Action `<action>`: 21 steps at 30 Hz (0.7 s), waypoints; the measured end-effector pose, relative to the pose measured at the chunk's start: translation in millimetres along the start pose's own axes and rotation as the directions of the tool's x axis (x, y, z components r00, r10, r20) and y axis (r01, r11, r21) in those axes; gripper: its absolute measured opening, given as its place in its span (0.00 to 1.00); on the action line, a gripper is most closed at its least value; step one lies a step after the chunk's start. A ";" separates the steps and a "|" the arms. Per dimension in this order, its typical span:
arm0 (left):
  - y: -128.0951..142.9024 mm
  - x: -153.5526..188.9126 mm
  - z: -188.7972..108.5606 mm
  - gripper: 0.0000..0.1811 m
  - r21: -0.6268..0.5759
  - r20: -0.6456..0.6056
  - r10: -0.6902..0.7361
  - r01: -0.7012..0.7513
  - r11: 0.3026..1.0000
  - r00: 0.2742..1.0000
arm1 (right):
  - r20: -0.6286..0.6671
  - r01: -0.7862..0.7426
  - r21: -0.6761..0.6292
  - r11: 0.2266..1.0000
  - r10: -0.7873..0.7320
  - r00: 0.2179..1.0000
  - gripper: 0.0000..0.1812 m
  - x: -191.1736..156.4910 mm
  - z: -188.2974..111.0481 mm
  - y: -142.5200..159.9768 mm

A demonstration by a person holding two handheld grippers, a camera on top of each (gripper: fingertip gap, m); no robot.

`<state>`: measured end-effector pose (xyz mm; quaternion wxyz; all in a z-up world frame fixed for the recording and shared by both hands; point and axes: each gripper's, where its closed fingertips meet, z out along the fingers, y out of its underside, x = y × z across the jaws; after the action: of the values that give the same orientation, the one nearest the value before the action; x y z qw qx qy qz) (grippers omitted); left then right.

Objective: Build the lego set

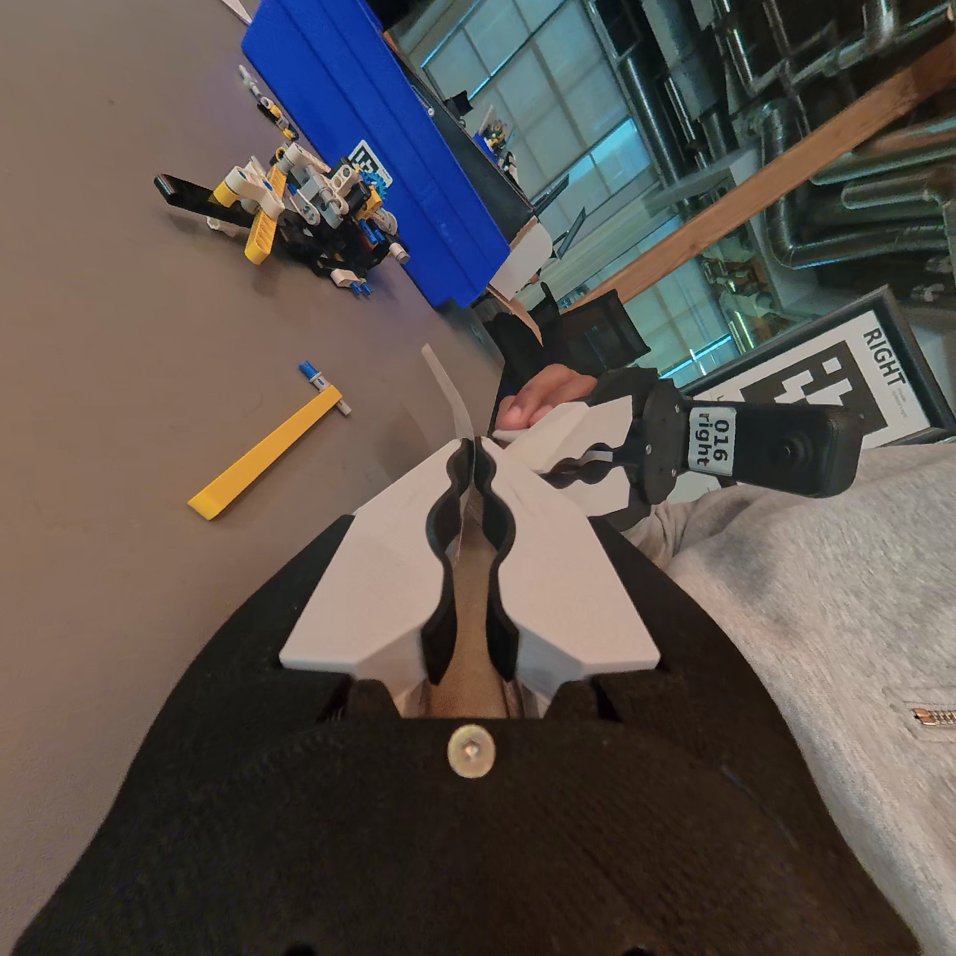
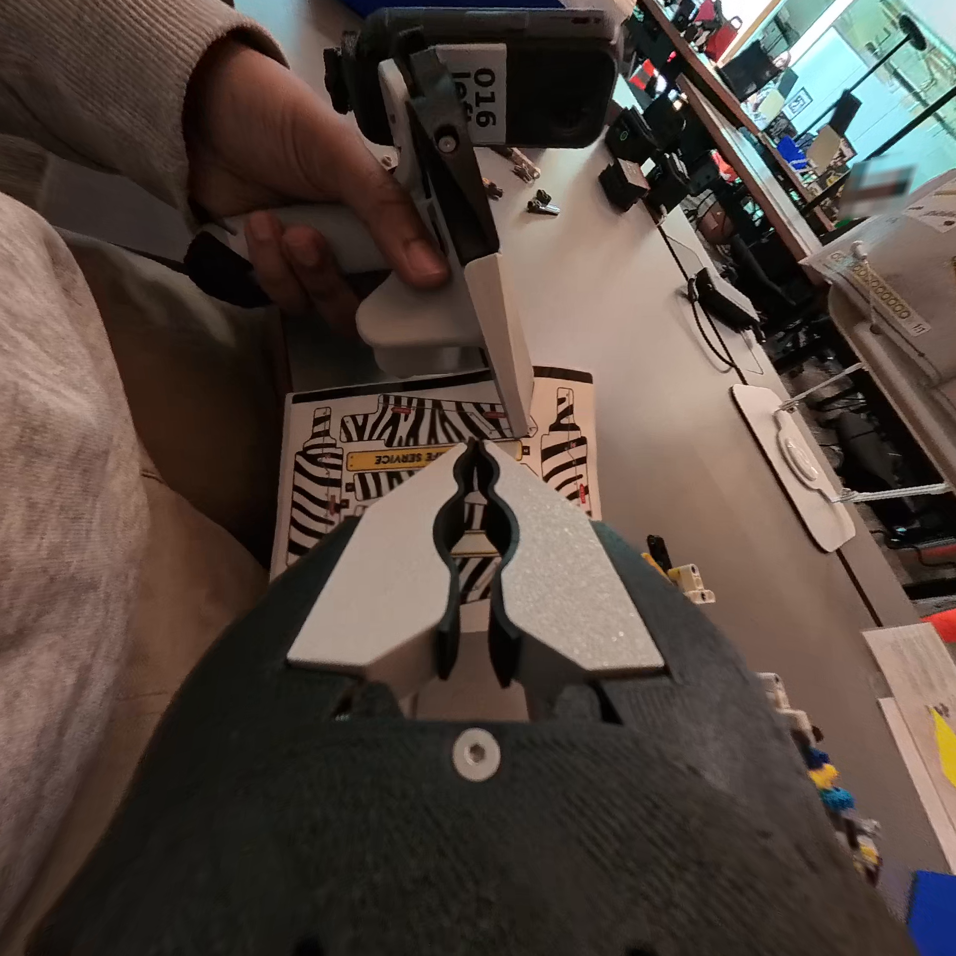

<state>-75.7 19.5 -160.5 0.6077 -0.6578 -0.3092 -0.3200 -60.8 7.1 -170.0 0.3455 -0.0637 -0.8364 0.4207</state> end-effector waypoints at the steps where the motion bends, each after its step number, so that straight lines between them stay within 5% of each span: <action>1: -0.5 -0.6 -0.2 0.00 0.003 0.003 0.000 0.000 1.000 1.000 | 0.021 -0.018 0.009 1.000 0.018 1.000 0.00 -2.2 -0.4 -1.5; 6: -4.1 -3.2 -3.5 0.00 0.016 0.014 -0.002 0.002 1.000 1.000 | 0.239 -0.173 0.093 0.980 0.147 0.960 0.00 -24.4 -8.8 -20.3; 12: -26.3 -4.5 -17.5 0.00 0.100 0.018 -0.021 0.019 0.995 1.000 | 0.567 -0.436 0.207 0.876 0.256 0.783 0.00 -45.7 -39.9 -58.7; 21: -93.6 -32.9 -82.5 0.00 0.378 0.133 -0.054 -0.001 0.926 0.990 | 0.494 -0.645 0.315 0.696 0.460 0.738 0.00 16.6 -53.1 -51.0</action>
<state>-173.9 -56.7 -125.8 0.6949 -0.5457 -0.4159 -0.2155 -30.4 16.2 -101.5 0.0365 -0.1502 -0.6991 0.6981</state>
